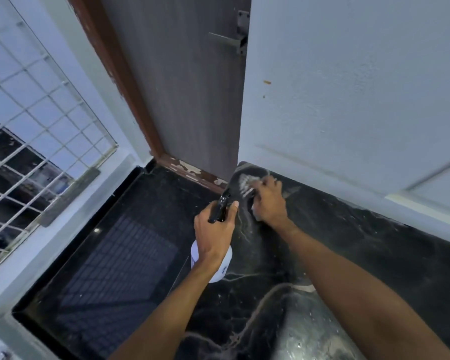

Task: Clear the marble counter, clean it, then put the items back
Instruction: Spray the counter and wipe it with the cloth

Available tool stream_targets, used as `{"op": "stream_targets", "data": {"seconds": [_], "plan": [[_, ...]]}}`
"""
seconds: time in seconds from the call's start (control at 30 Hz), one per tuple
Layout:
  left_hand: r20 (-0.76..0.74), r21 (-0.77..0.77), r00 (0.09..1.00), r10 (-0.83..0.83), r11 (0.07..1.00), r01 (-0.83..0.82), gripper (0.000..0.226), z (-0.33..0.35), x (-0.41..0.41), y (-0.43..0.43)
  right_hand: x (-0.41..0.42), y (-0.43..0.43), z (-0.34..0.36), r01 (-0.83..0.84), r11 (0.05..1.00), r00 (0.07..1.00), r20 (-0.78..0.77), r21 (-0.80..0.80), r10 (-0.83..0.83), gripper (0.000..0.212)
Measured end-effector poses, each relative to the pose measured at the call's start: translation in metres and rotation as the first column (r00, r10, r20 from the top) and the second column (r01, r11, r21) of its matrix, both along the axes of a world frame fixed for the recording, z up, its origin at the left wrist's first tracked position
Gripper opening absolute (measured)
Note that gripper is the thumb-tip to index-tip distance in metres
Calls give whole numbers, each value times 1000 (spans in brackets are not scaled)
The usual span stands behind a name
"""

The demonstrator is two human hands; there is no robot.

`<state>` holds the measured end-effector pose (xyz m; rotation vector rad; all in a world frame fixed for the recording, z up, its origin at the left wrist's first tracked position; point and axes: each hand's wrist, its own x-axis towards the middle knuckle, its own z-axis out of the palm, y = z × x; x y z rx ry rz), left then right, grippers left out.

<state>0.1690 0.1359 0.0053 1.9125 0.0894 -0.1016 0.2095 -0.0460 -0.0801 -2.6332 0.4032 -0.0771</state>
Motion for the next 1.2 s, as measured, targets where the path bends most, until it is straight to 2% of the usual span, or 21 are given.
{"op": "stream_targets", "data": {"seconds": [0.07, 0.1, 0.17, 0.23, 0.27, 0.37, 0.4, 0.5, 0.53, 0.6, 0.67, 0.7, 0.73, 0.8, 0.87, 0.93, 0.97, 1.0, 1.07, 1.13, 1.2], "plan": [[-5, -27, 1000, 24, 999, -24, 25, -2, 6, 6, 25, -9, 2, 255, 967, 967, -25, 28, -254, 53], [0, -38, 1000, 31, 999, -31, 25, -5, 9, 8, 34, -2, 3, 248, 969, 968, -22, 5, -248, 55], [43, -25, 999, 24, 999, -22, 25, -7, 14, 10, 46, 23, -2, -2, 999, 999, 34, -47, 3, 56], [81, -12, 997, 11, 1000, -10, 24, -10, 18, 11, 55, 32, -8, -198, 974, 977, 61, -113, 205, 55], [86, -9, 996, 4, 1000, -3, 25, -11, 19, 12, 60, 24, -8, -167, 981, 983, 54, -103, 173, 55], [89, 5, 996, -20, 1000, 19, 31, -11, 14, 15, 55, -3, -6, 143, 988, 990, 12, -51, -143, 56], [87, 8, 996, -24, 1000, 24, 31, -11, 10, 16, 42, -3, -4, 142, 987, 990, 9, -70, -141, 55], [75, -3, 997, -33, 999, 34, 27, -7, -6, 10, -11, -7, -9, -68, 985, 998, -5, -156, 68, 57], [64, -8, 997, -43, 999, 44, 23, -4, -14, 5, -28, -25, -10, -68, 981, 998, -20, -179, 65, 59], [41, -34, 997, -60, 998, 61, 16, -1, -29, -3, -62, -73, -6, 178, 970, 980, -61, -163, -190, 63], [37, -64, 998, -58, 996, 60, 11, 3, -47, -12, -106, -121, 0, 520, 847, 844, -82, -111, -530, 63], [43, -69, 998, -56, 996, 59, 8, 6, -58, -18, -130, -138, 2, 620, 779, 773, -97, -93, -626, 62], [40, -69, 997, -60, 996, 62, 8, 7, -67, -23, -148, -145, 3, 645, 758, 753, -92, -92, -652, 63], [9, -62, 996, -84, 995, 84, 17, 7, -88, -34, -175, -130, 1, 521, 847, 849, -32, -104, -527, 63], [-16, -35, 995, -102, 994, 102, 26, 7, -108, -46, -188, -88, -1, 263, 962, 964, -10, -77, -264, 63], [-38, -21, 996, -82, 996, 82, 31, 8, -133, -58, -202, -58, 0, -44, 998, 999, -24, -52, 42, 62], [-57, -29, 997, -62, 998, 60, 33, 10, -145, -62, -210, -57, 0, -138, 990, 990, -32, -38, 137, 61], [-70, -45, 996, -47, 998, 44, 34, 12, -159, -66, -220, -66, 1, -146, 989, 989, -29, 1, 146, 61], [-64, -67, 998, -25, 998, 20, 37, 14, -184, -68, -243, -97, 4, 67, 993, 998, -24, 100, -65, 63], [-62, -57, 998, 23, 998, -26, 35, 15, -204, -68, -266, -121, 9, 273, 953, 962, -43, 132, -269, 59], [-98, -20, 990, 106, 994, -109, 34, 14, -221, -65, -281, -124, 15, 233, 966, 972, -62, 114, -227, 54]]}}
